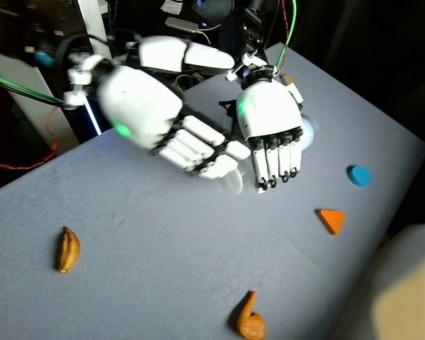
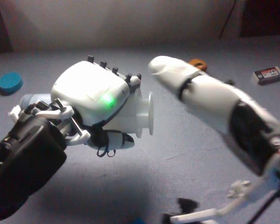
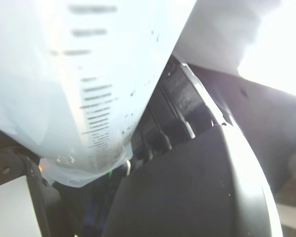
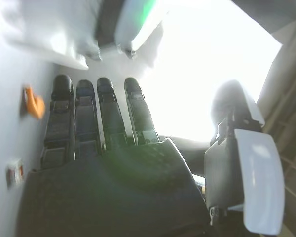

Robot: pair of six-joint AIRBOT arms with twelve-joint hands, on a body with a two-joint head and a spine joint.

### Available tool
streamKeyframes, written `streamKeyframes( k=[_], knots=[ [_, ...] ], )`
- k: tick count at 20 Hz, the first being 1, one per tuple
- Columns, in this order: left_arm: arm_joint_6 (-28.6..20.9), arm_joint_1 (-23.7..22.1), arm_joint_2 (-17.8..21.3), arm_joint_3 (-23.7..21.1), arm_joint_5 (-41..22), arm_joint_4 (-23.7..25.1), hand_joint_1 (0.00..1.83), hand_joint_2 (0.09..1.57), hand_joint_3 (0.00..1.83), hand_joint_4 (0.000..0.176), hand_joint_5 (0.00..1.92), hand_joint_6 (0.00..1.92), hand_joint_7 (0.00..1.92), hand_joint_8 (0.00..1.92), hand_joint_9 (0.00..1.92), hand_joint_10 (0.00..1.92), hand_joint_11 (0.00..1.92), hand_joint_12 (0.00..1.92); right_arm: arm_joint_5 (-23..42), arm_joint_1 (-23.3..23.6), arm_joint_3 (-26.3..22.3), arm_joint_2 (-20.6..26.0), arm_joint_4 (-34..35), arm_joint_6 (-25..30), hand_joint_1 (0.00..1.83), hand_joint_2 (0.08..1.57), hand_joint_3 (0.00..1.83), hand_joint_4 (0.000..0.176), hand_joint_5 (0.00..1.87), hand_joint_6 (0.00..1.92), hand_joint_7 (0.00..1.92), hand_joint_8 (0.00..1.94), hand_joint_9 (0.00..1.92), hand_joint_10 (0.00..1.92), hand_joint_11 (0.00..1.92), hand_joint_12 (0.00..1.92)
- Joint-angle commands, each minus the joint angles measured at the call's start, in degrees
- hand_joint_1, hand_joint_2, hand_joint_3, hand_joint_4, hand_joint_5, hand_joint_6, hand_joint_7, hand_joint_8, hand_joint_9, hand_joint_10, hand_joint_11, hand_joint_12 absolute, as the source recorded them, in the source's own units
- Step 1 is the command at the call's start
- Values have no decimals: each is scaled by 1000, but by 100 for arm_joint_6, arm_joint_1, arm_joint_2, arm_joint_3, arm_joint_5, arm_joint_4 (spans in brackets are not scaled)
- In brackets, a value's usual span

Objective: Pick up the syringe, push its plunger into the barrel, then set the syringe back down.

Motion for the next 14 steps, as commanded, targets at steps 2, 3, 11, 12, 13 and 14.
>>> streamKeyframes(
  k=[2, 3, 11, 12, 13, 14],
  knots=[
    [48, -26, -85, 49, -676, 240, 1366, 1124, 1, 0, 838, 1021, 983, 945, 969, 1244, 817, 1146, 366, -114, -58, 123, -914, -49, 0, 1090, 0, 82, 4, 2, 0, 0, 0, 0, 0, 256],
    [48, -15, -135, 73, -678, 225, 1362, 1128, 1, 0, 845, 1027, 965, 968, 958, 1252, 818, 1147, 473, -271, -68, 190, -1173, -160, 0, 1090, 0, 82, 5, 2, 0, 0, 0, 0, 0, 255],
    [49, 227, -402, 179, -645, 226, 1369, 1137, 1, 0, 837, 1064, 933, 1004, 921, 1278, 805, 1193, 535, -388, 17, 516, -1266, -1271, 0, 1089, 0, 82, 8, 1, 0, 0, 0, 0, 0, 267],
    [49, 247, -424, 187, -617, 226, 1369, 1137, 0, 0, 833, 1074, 935, 1000, 921, 1278, 805, 1197, 484, -402, 63, 531, -1265, -1559, 0, 1089, 0, 81, 21, 4, 0, 0, 0, 0, 0, 287],
    [49, 263, -468, 203, -620, 226, 1369, 1137, 0, 0, 832, 1078, 934, 1000, 923, 1277, 854, 1216, 479, -477, 97, 556, -1264, -1897, 0, 1089, 0, 81, 25, 5, 0, 0, 0, 0, 0, 292],
    [51, 270, -499, 219, -619, 226, 1369, 1138, 0, 0, 834, 1070, 931, 1011, 921, 1279, 847, 1213, 510, -554, 107, 562, -1263, -2068, 0, 1089, 0, 81, 25, 5, 0, 0, 0, 0, 0, 293]
  ],
)
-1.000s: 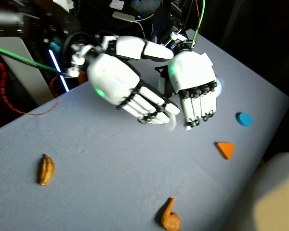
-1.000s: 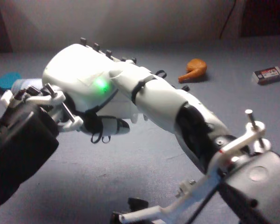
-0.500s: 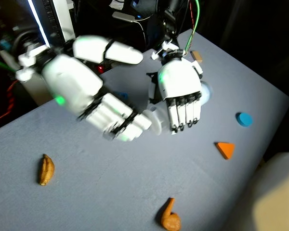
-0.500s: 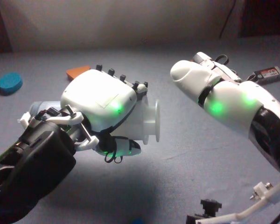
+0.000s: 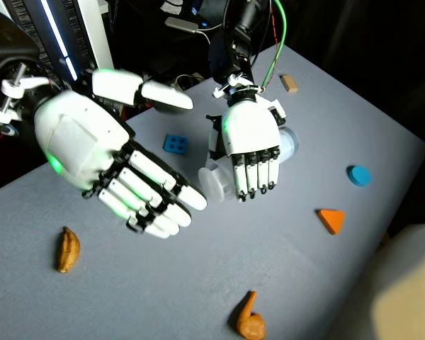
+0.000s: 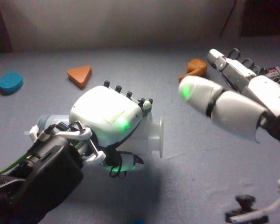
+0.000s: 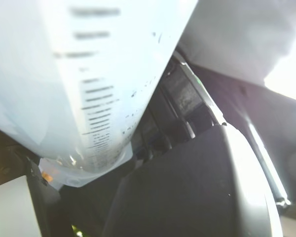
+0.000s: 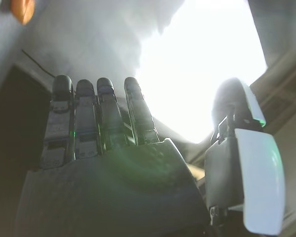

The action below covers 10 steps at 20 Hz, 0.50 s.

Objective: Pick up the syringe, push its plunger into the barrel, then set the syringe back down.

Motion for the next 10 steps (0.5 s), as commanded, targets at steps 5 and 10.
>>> streamKeyframes(
  k=[5, 10],
  knots=[
    [135, -57, -199, 126, -520, 308, 1364, 1120, 0, 0, 860, 1023, 979, 936, 975, 1229, 840, 1172, 170, -114, 14, 35, -411, -626, 0, 1089, 0, 81, 27, 3, 0, 0, 0, 0, 0, 267],
    [185, 45, -282, 202, -469, 309, 1365, 1120, 0, 0, 849, 1030, 989, 920, 979, 1231, 846, 1167, 238, -15, 79, 33, -854, -859, 0, 1089, 0, 81, 25, 1, 0, 0, 0, 0, 0, 277]
  ],
)
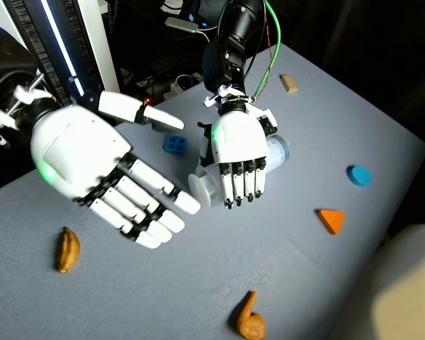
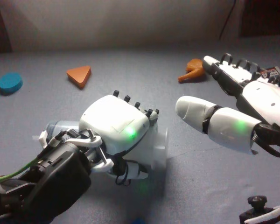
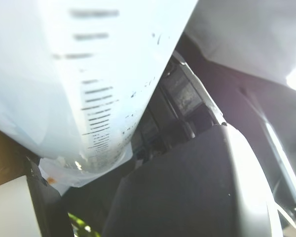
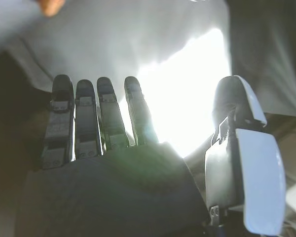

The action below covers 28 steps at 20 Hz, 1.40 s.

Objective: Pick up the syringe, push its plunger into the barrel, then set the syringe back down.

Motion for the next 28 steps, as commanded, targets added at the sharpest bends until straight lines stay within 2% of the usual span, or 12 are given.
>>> streamKeyframes(
  k=[1, 4, 8, 17, 18, 19, 20, 21, 22, 23, 24, 28],
  knots=[
    [104, -45, -26, 33, -590, 305, 1361, 1129, 0, 0, 833, 1063, 964, 952, 968, 1250, 814, 1184, 400, 70, 7, 10, -507, -69, 0, 1089, 0, 81, 25, 1, 0, 0, 0, 0, 0, 278],
    [84, -71, -21, 139, -516, 304, 1357, 1133, 0, 0, 836, 1081, 953, 959, 954, 1259, 785, 1239, 432, -44, 12, 7, -704, -459, 0, 1089, 0, 81, 26, 1, 0, 0, 0, 0, 0, 305],
    [28, -131, -21, 190, -468, 303, 1368, 1136, 0, 0, 864, 1040, 923, 1004, 919, 1292, 820, 1225, 439, -103, 12, -9, -704, -473, 0, 1089, 0, 81, 24, 4, 0, 0, 0, 0, 0, 294],
    [-30, -169, -20, 172, -466, 303, 1360, 1141, 1, 0, 797, 1124, 968, 957, 911, 1297, 791, 1223, 512, -201, 12, -41, -872, -447, 0, 1089, 0, 81, 30, 2, 0, 0, 0, 0, 0, 262],
    [-30, -171, -20, 164, -466, 303, 1232, 1166, 0, 0, 775, 1217, 972, 1041, 863, 918, 734, 1204, 514, -206, 11, -44, -873, -447, 0, 1089, 0, 81, 18, 0, 0, 0, 0, 0, 0, 266],
    [-30, -177, -20, 161, -466, 303, 1200, 1181, 1, 0, 739, 1288, 961, 1069, 899, 627, 700, 1116, 515, -215, 11, -46, -874, -447, 0, 1089, 0, 82, 7, 0, 0, 0, 0, 0, 0, 265],
    [-30, -178, -20, 159, -466, 303, 1069, 1203, 0, 0, 791, 1257, 891, 501, 877, 455, 642, 1045, 516, -221, 11, -47, -875, -447, 0, 1089, 0, 82, 11, 3, 0, 0, 0, 0, 0, 263],
    [-30, -177, -20, 158, -466, 303, 945, 1167, 0, 0, 722, 530, 881, 228, 837, 302, 562, 954, 517, -228, 11, -48, -875, -447, 0, 1089, 0, 81, 15, 4, 0, 0, 0, 0, 0, 257],
    [-30, -175, -19, 158, -467, 303, 868, 1151, 0, 0, 756, 195, 861, 80, 812, 162, 513, 851, 518, -233, 11, -48, -877, -447, 0, 1089, 0, 81, 15, 4, 0, 0, 0, 0, 0, 256],
    [-30, -175, -14, 155, -467, 303, 791, 1123, 0, 0, 724, 55, 794, 17, 765, 65, 434, 775, 518, -238, 11, -50, -878, -447, 0, 1089, 0, 81, 28, 6, 0, 0, 0, 0, 0, 234],
    [-31, -174, -9, 154, -467, 303, 727, 1106, 0, 0, 639, 10, 710, 3, 694, 17, 356, 733, 518, -245, 11, -52, -882, -447, 0, 1089, 0, 81, 30, 6, 0, 0, 0, 0, 0, 230],
    [-39, -187, -3, 157, -477, 303, 490, 1033, 2, 0, 402, 0, 396, 0, 373, 0, 96, 676, 528, -253, 11, -61, -898, -448, 0, 1090, 0, 82, 18, 0, 0, 0, 0, 0, 0, 229]
  ],
)
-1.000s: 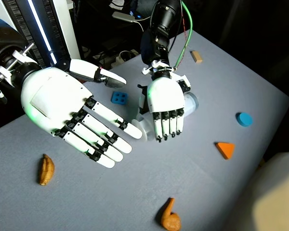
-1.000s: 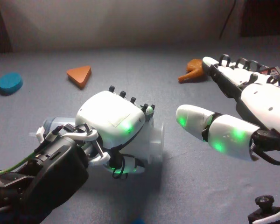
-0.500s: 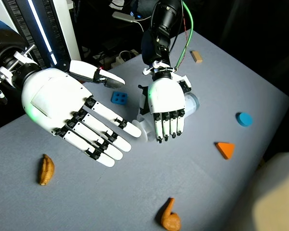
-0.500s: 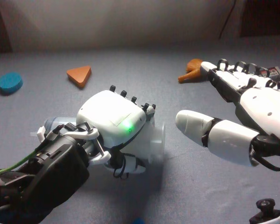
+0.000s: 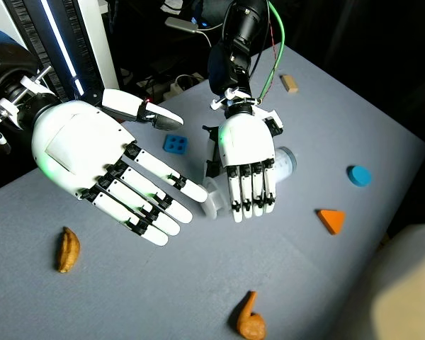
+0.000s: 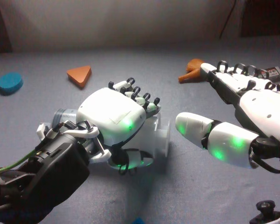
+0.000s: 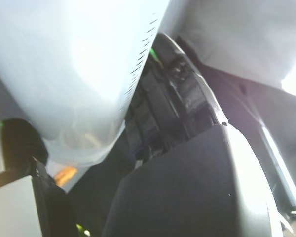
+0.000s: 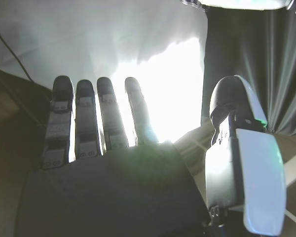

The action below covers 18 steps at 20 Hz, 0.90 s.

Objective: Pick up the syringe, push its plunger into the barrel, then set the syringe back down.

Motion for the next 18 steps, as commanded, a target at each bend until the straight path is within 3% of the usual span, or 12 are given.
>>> streamKeyframes(
  k=[1, 4, 7, 13, 16, 18],
  knots=[
    [-9, -80, -3, -10, -554, 257, 465, 1019, 1, 0, 343, 0, 338, 0, 315, 0, 50, 714, 430, 28, 11, -11, -499, 41, 0, 1090, 0, 82, 11, 2, 0, 0, 0, 0, 0, 205],
    [-8, -100, 52, -65, -550, 257, 451, 985, 0, 0, 172, 0, 180, 1, 175, 0, 0, 647, 433, 19, 11, -12, -500, 40, 0, 1090, 0, 82, 12, 3, 0, 0, 0, 0, 0, 200],
    [75, -142, 187, -175, -539, 125, 426, 960, 0, 0, 70, 1, 53, 2, 38, 3, 0, 342, 433, 17, 11, -12, -501, 39, 0, 1090, 0, 82, 10, 1, 0, 0, 0, 0, 0, 235],
    [451, -339, 582, -493, -755, -489, 345, 971, 1, 0, 44, 0, 0, 0, 0, 0, 0, 304, 370, 11, 10, 3, -501, 31, 0, 1089, 0, 81, 12, 0, 0, 0, 0, 0, 0, 253],
    [1207, -647, 823, -771, -945, -1480, 345, 976, 2, 0, 66, 5, 6, 1, 14, 4, 0, 326, 361, -32, 11, 5, -500, -218, 0, 1089, 0, 81, 3, 1, 0, 0, 0, 0, 0, 244],
    [2316, -1028, 948, -1058, -1440, -2858, 345, 980, 2, 0, 83, 7, 25, 5, 27, 5, 0, 345, 377, -52, 11, 13, -500, -407, 0, 1090, 0, 81, 8, 2, 0, 0, 0, 0, 0, 261]
  ],
)
